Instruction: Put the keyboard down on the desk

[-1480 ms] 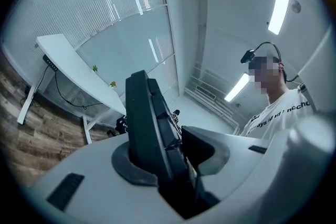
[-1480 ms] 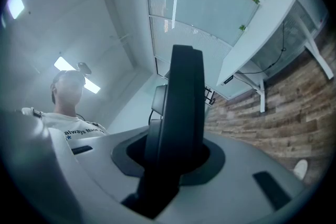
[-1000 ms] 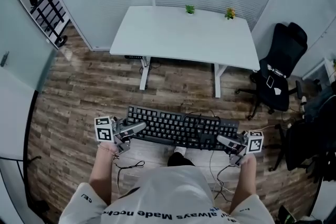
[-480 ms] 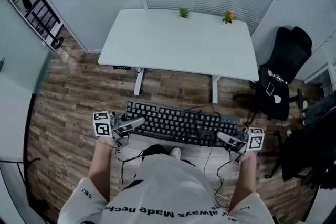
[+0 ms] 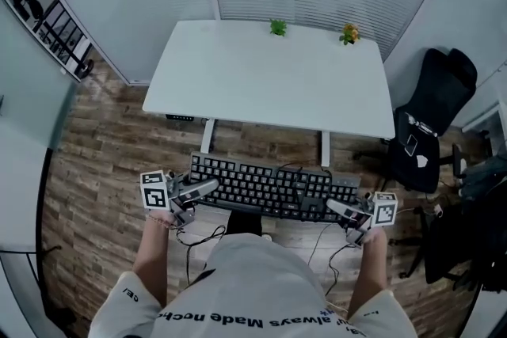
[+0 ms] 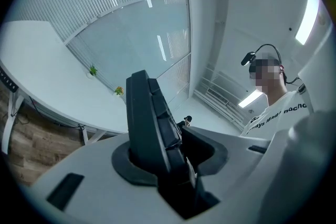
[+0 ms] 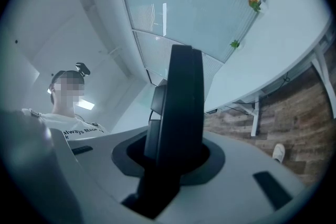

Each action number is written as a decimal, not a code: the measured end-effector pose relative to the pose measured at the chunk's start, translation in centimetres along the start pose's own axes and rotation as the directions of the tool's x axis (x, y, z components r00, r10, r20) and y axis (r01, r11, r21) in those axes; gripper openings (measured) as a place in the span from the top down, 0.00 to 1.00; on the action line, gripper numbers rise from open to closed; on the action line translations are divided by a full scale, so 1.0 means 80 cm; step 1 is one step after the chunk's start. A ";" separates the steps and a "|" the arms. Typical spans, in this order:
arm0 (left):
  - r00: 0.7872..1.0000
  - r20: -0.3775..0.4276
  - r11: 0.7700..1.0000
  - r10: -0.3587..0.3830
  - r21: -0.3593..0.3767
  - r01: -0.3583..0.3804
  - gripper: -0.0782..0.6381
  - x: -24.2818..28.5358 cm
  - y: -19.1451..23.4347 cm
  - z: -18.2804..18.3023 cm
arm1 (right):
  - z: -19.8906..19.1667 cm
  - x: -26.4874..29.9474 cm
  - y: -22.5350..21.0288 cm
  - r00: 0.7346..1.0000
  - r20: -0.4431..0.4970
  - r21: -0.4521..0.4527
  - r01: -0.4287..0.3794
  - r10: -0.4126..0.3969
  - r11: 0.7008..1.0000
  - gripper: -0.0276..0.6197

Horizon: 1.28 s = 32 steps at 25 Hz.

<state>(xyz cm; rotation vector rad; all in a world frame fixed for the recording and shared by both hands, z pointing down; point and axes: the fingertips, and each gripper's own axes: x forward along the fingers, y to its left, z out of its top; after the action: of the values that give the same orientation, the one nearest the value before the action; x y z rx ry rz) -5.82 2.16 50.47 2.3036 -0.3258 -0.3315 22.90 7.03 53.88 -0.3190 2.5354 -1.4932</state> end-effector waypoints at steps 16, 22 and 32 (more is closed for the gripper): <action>1.000 -0.010 1.000 -0.011 -0.023 0.010 0.66 0.052 0.180 0.184 | 0.209 0.108 -0.108 0.999 0.001 0.011 0.046 -0.046 0.999 0.77; 1.000 -0.007 1.000 -0.018 -0.002 0.018 0.67 0.054 0.205 0.212 | 0.239 0.129 -0.121 0.999 -0.004 -0.016 0.047 -0.047 0.999 0.77; 1.000 -0.026 1.000 0.000 -0.028 -0.001 0.67 0.077 0.299 0.288 | 0.331 0.182 -0.179 0.998 0.005 0.008 0.070 -0.070 0.998 0.77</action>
<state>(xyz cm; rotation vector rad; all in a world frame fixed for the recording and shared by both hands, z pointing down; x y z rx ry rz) -10.92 -31.23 51.67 2.2786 -0.3071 -0.3042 17.19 -25.95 53.09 -0.4141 2.5379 -1.5245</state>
